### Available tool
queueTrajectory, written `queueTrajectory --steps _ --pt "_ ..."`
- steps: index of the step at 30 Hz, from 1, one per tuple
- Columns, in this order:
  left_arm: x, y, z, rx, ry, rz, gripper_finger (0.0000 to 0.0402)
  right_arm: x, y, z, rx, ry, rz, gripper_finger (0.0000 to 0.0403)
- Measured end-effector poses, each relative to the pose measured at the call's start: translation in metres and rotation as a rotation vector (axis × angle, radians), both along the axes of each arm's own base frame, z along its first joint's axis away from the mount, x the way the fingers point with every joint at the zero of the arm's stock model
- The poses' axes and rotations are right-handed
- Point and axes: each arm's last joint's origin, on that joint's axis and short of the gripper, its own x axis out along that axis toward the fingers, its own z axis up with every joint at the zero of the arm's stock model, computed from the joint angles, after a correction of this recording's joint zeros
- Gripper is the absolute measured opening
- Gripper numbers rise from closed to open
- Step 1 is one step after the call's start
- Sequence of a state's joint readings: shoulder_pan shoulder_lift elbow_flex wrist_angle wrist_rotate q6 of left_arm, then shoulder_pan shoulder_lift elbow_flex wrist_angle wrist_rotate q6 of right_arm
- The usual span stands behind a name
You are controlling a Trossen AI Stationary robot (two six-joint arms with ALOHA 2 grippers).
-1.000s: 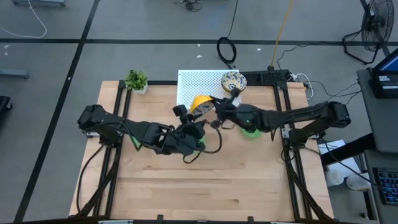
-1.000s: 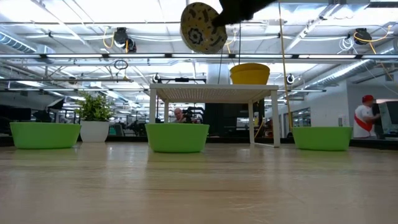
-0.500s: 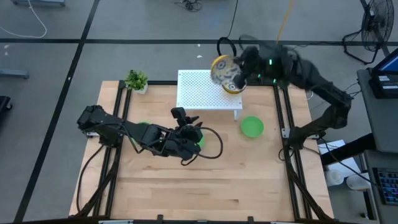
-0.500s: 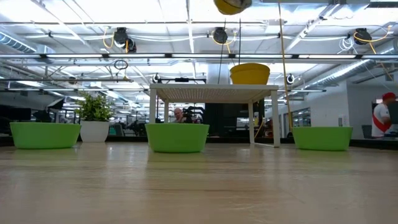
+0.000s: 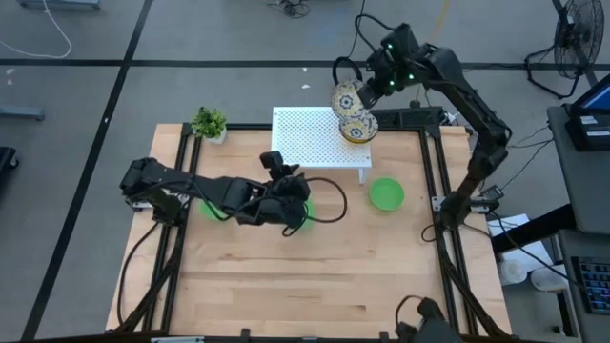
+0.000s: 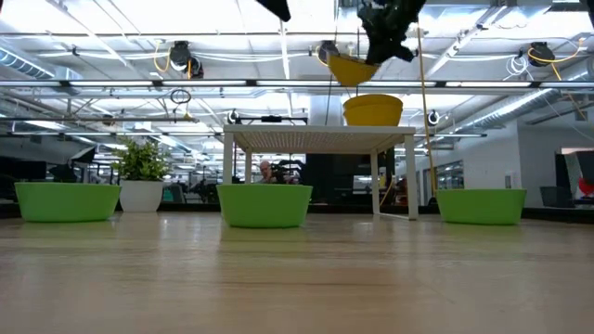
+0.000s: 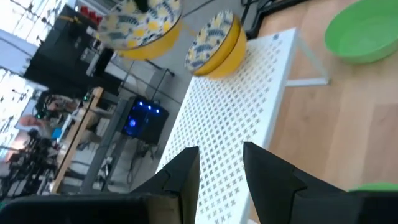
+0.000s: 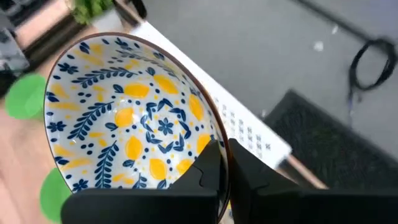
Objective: Pick & Place Mini bowls
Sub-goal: Stack the blue and yellow patterned bowl on top of the blue and yellow patterned bowls on the shelf
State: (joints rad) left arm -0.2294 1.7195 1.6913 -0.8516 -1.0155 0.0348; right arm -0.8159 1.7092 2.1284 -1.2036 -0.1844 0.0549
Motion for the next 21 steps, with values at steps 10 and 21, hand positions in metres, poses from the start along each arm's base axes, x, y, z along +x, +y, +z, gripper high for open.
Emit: queueTrajectory --steps 10,21 --pt "-0.001 0.011 -0.004 -0.066 0.035 0.005 0.0129 -0.011 -0.01 -0.018 0.103 0.129 -0.014 0.0" --pt "-0.001 0.011 -0.004 -0.071 0.031 0.007 0.0129 -0.008 -0.006 -0.031 0.128 0.219 -0.014 0.0"
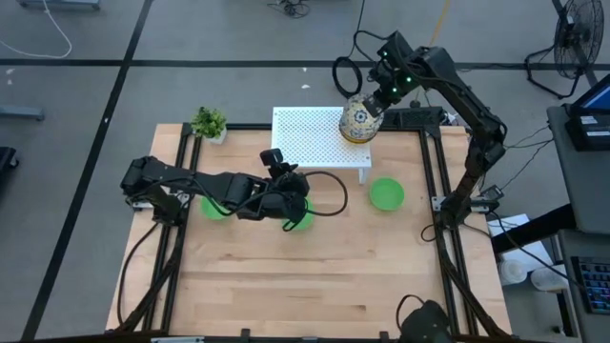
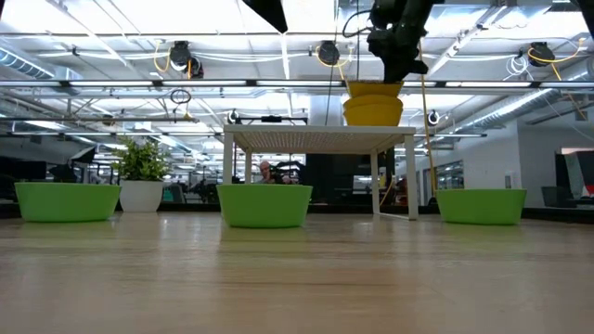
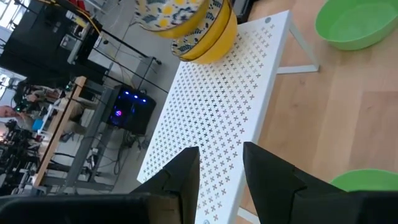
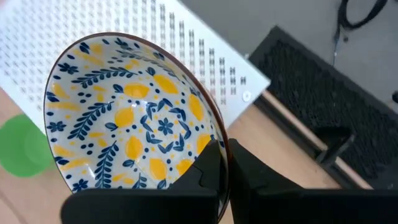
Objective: Pick & Place Mini bowls
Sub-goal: Stack the blue and yellow patterned bowl on top of the blue and yellow patterned bowls on the shelf
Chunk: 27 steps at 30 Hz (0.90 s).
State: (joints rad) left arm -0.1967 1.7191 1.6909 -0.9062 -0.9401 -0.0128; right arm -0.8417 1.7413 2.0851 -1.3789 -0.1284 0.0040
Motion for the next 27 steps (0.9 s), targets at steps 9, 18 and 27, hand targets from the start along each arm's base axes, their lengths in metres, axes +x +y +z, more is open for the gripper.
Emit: queueTrajectory --steps 9,18,27 --pt "0.0 0.0 0.0 0.001 0.001 -0.001 0.0129 0.009 0.006 -0.015 0.038 0.036 0.041 0.0" --pt "0.0 0.0 0.0 0.001 0.001 -0.001 0.0129 0.011 0.004 -0.015 0.022 0.023 0.044 0.0003" --pt "0.0 0.0 0.0 0.002 0.002 -0.001 0.0129 0.01 0.004 -0.015 0.027 0.021 0.03 0.0051"
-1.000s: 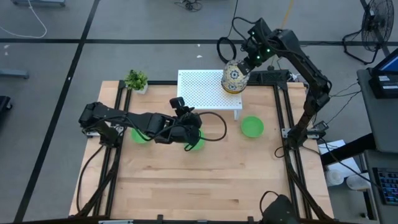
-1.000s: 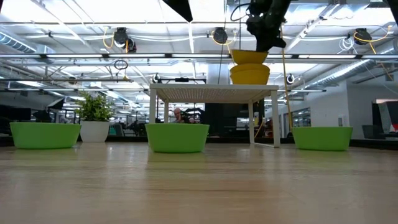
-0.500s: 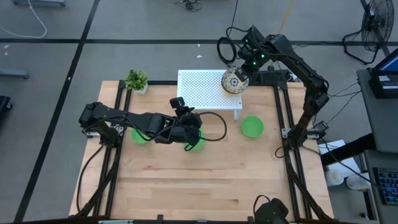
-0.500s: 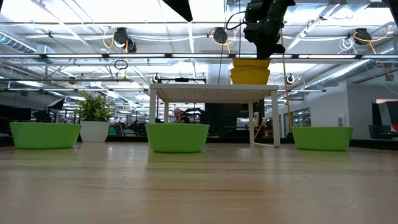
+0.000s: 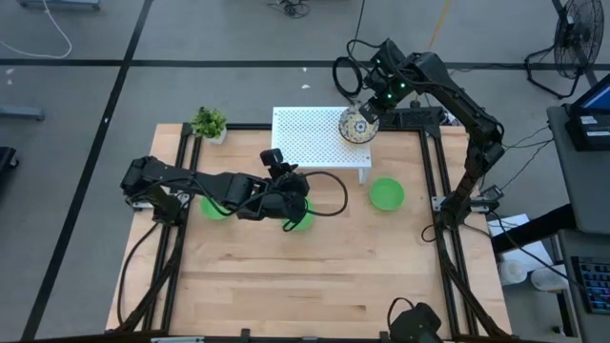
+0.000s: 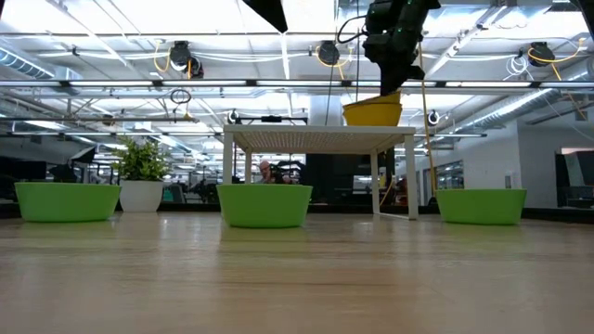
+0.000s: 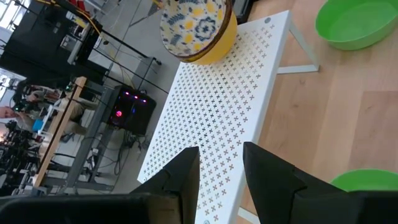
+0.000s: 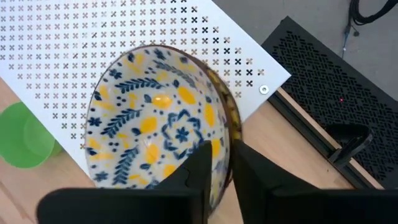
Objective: Pick & Place Mini bowls
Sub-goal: Stack the blue and yellow patterned bowl on top of the blue and yellow patterned bowls on the shelf, then put the green bowl on the shelf
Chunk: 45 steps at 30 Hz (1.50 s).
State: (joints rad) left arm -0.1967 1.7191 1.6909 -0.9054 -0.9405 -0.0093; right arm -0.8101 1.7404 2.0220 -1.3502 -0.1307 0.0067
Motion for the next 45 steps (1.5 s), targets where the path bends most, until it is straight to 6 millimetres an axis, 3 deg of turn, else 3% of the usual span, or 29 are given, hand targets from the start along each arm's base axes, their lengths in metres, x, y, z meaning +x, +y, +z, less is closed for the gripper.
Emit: queueTrajectory --steps 24,32,39,45 --pt "0.0 0.0 0.0 0.001 0.0 0.0 0.0129 0.007 -0.007 0.007 -0.102 -0.089 0.005 0.0117" --pt "0.0 0.0 0.0 0.001 0.001 0.0 0.0129 -0.001 0.0 0.035 -0.258 -0.199 -0.001 0.0118" --pt "0.0 0.0 -0.003 -0.092 0.034 -0.063 0.0129 -0.021 0.037 0.075 -0.336 -0.37 0.112 0.0119" --pt "-0.002 0.0 -0.007 -0.197 0.056 -0.085 0.0129 -0.03 0.098 0.085 -0.214 -0.429 0.32 0.0117"
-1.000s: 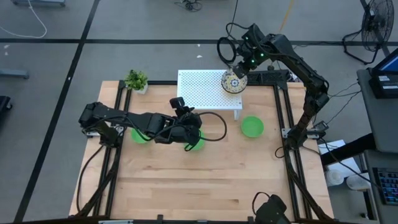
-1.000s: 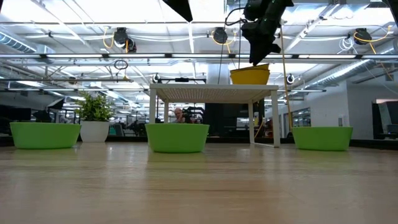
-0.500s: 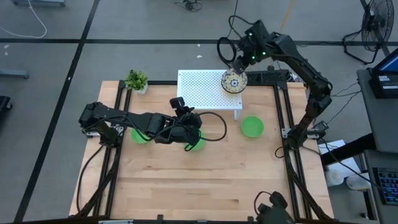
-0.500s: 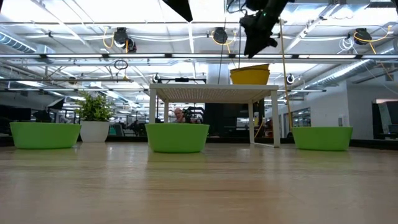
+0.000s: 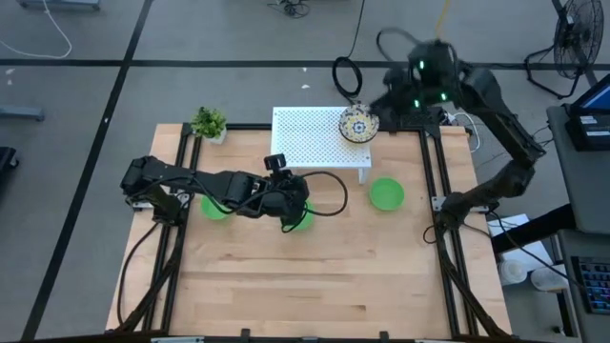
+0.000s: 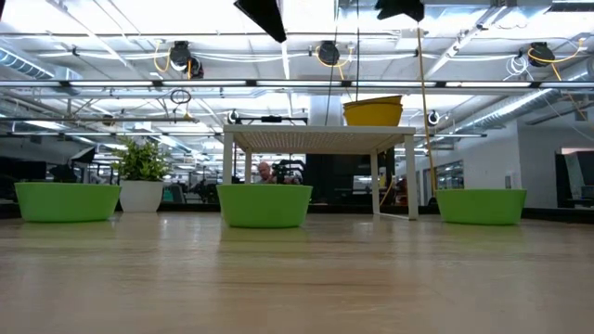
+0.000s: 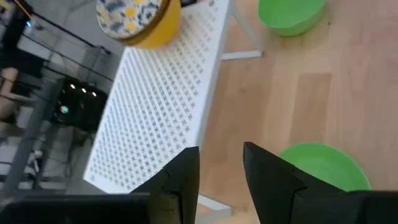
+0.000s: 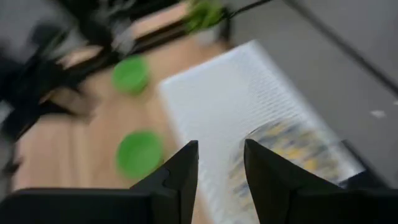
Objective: Pick & Place Mini bowls
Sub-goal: Put the green bowl on the shelf
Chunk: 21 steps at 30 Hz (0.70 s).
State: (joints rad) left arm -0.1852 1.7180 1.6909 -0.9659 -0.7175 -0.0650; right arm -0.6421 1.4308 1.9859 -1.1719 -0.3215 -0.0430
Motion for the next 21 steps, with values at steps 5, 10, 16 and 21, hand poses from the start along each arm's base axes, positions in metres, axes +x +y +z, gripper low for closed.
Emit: queueTrajectory --steps 5,10,16,21 --pt "-0.004 0.0 -0.003 -0.061 0.005 0.046 0.0129 -0.005 0.051 -0.025 0.099 0.08 0.134 0.0114" --pt "-0.004 -0.002 -0.006 -0.189 0.002 0.034 0.0129 -0.014 0.091 -0.072 0.201 0.167 0.23 0.0114" --pt "-0.002 -0.005 -0.039 -0.276 0.054 -0.004 0.0129 -0.022 0.12 -0.136 0.237 0.173 0.326 0.0114" --pt "-0.007 -0.006 -0.077 -0.297 0.141 -0.03 0.0129 -0.022 0.13 -0.187 0.188 0.162 0.368 0.0114"
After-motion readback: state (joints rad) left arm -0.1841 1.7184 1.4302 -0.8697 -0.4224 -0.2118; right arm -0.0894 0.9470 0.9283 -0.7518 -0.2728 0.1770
